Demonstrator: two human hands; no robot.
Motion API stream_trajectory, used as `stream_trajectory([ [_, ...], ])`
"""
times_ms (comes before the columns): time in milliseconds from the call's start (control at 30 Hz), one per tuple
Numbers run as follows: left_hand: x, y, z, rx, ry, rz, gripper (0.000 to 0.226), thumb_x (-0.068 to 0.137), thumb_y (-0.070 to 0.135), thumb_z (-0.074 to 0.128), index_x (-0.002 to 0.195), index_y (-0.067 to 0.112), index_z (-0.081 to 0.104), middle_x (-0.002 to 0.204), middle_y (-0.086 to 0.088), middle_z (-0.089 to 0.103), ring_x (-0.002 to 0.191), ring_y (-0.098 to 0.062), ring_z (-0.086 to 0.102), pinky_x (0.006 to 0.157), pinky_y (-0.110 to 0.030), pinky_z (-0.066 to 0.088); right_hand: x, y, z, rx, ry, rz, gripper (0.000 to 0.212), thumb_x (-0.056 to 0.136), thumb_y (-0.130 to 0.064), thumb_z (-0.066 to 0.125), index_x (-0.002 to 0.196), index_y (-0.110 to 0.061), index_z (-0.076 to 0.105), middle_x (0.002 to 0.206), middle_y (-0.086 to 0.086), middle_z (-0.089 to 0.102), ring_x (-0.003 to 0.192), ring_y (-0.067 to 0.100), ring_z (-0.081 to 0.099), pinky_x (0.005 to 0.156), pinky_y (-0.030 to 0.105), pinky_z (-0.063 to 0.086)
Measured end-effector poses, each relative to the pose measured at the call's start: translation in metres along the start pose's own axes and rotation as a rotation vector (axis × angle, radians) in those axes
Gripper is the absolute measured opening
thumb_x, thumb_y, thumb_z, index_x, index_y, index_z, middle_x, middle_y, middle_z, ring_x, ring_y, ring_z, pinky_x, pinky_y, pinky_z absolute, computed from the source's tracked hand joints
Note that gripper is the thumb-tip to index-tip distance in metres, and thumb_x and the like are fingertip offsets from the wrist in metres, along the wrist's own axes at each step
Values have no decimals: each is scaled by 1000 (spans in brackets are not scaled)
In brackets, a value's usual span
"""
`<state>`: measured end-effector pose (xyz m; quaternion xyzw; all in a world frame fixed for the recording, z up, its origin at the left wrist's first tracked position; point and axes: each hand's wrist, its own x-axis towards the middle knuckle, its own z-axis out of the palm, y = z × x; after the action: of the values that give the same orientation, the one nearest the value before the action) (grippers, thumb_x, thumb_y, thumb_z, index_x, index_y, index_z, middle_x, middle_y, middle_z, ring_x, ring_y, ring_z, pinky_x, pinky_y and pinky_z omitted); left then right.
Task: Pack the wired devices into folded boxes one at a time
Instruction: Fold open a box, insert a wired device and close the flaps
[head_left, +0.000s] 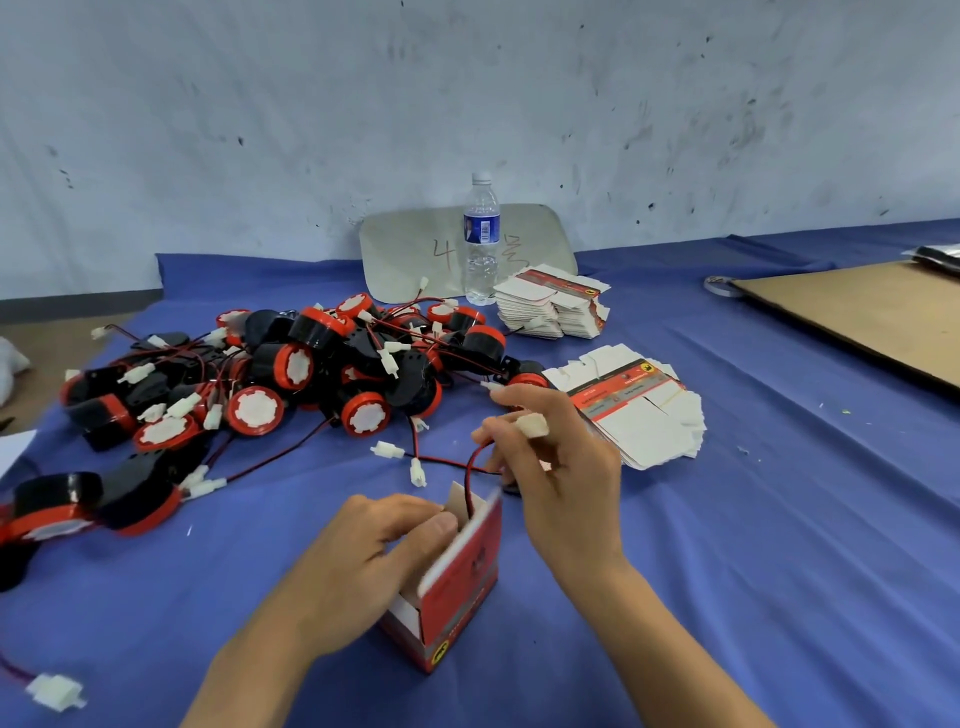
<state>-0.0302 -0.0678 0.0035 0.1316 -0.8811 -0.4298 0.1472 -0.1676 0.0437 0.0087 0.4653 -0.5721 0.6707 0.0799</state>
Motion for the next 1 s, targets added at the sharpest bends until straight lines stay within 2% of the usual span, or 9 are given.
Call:
stream_trajectory([
  [67, 0, 1, 0, 28, -64, -12, 92, 71, 88, 35, 82, 4, 70, 78, -2, 68, 73, -15, 63, 74, -47, 48, 4, 3, -4, 81, -78, 87, 13, 93, -35, 52, 102, -41, 58, 73, -8, 69, 54, 8, 59, 56, 15, 45],
  [133, -1, 0, 1, 75, -84, -44, 103, 66, 96, 28, 74, -2, 59, 70, -14, 56, 67, -29, 53, 70, -53, 43, 8, 6, -8, 125, -169, 133, 18, 96, -28, 50, 109, -39, 56, 70, -1, 67, 50, 8, 53, 55, 14, 41],
  [400, 3, -3, 17, 131, 168, 146, 59, 87, 76, 25, 74, 31, 60, 70, 10, 62, 66, -11, 59, 62, -35, 47, 10, 11, -14, 269, -446, 287, 35, 103, -20, 36, 136, -28, 44, 78, 6, 67, 59, 5, 48, 57, 12, 39],
  [467, 4, -2, 21, 83, 259, 184, 51, 89, 75, 27, 77, 35, 57, 73, 16, 64, 65, -9, 61, 59, -25, 45, 12, 11, -17, 274, -474, 312, 22, 104, -13, 38, 123, -21, 45, 74, 8, 68, 55, 3, 47, 57, 12, 38],
  [533, 6, -5, 22, 42, 324, 181, 60, 89, 76, 27, 83, 27, 61, 78, 13, 66, 67, -10, 62, 58, -25, 43, 14, 12, -21, 261, -482, 327, 5, 103, -12, 42, 104, -16, 43, 71, 7, 68, 54, 3, 50, 56, 13, 39],
  [700, 9, -11, 26, -105, 331, 122, 65, 89, 71, 29, 83, 18, 68, 84, 13, 71, 83, -7, 68, 73, -19, 48, 13, 13, -22, 116, -505, 327, 12, 96, -18, 59, 93, -29, 55, 67, 3, 66, 57, 29, 52, 57, 31, 42],
  [767, 10, -10, 27, -172, 336, 85, 60, 90, 63, 30, 82, 19, 70, 85, 12, 73, 85, -6, 68, 78, -17, 48, 13, 12, -22, 65, -558, 321, 7, 95, -17, 59, 95, -24, 58, 65, -4, 67, 59, 15, 59, 60, 26, 46],
  [867, 8, -8, 27, -281, 314, 66, 67, 88, 69, 30, 81, 19, 74, 85, 8, 75, 87, -8, 70, 78, -10, 47, 14, 14, -24, -59, -587, 310, 10, 92, -16, 63, 98, -24, 64, 69, -3, 68, 65, 16, 63, 67, 34, 51],
  [1000, 6, -10, 24, -335, 182, 29, 83, 77, 87, 28, 77, 20, 76, 84, 0, 75, 84, -19, 70, 78, -23, 51, 15, 12, -25, -213, -630, 237, 32, 84, -18, 74, 99, -45, 67, 70, -19, 58, 78, 7, 50, 70, 17, 43],
])
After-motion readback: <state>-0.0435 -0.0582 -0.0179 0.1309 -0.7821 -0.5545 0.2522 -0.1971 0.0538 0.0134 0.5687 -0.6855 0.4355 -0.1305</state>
